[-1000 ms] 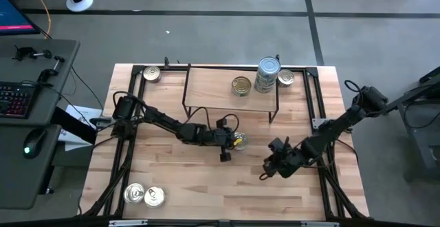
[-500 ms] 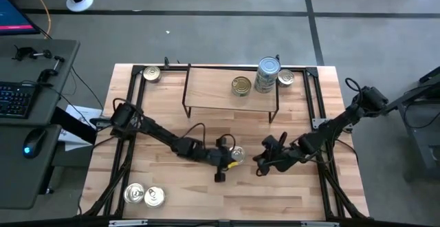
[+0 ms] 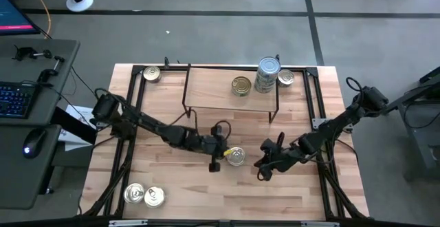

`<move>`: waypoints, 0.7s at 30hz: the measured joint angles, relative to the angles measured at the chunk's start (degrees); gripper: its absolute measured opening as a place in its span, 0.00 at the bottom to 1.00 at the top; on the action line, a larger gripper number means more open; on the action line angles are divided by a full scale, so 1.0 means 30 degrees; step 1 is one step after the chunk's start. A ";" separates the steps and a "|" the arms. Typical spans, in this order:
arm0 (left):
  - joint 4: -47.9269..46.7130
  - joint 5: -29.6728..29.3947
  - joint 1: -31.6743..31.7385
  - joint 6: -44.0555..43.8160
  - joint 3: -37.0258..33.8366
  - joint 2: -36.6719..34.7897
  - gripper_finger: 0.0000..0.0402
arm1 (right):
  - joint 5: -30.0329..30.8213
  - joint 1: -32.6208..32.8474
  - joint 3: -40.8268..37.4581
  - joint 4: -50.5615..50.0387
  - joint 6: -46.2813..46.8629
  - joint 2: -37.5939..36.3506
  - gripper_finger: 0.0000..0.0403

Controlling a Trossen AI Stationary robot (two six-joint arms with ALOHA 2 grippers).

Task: Stack canned seafood by type on shelf
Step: Put the blue pink tuna can on the shelf

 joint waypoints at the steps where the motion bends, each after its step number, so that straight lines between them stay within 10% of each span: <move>1: 0.0333 0.0333 0.0178 -0.0222 -0.0405 -0.0044 0.00 | -0.0184 0.0004 0.0007 -0.0223 -0.0041 0.0011 0.00; 9: 0.6806 0.1496 0.0665 -0.2624 -0.3740 -0.0081 0.00 | -0.3137 -0.0744 0.0015 -0.2415 -0.5409 0.0339 0.00; 21: 0.6411 0.2263 0.0655 0.0260 -0.3150 0.1314 0.00 | -0.5555 -0.5208 0.0015 -0.2333 -1.4667 0.1480 0.00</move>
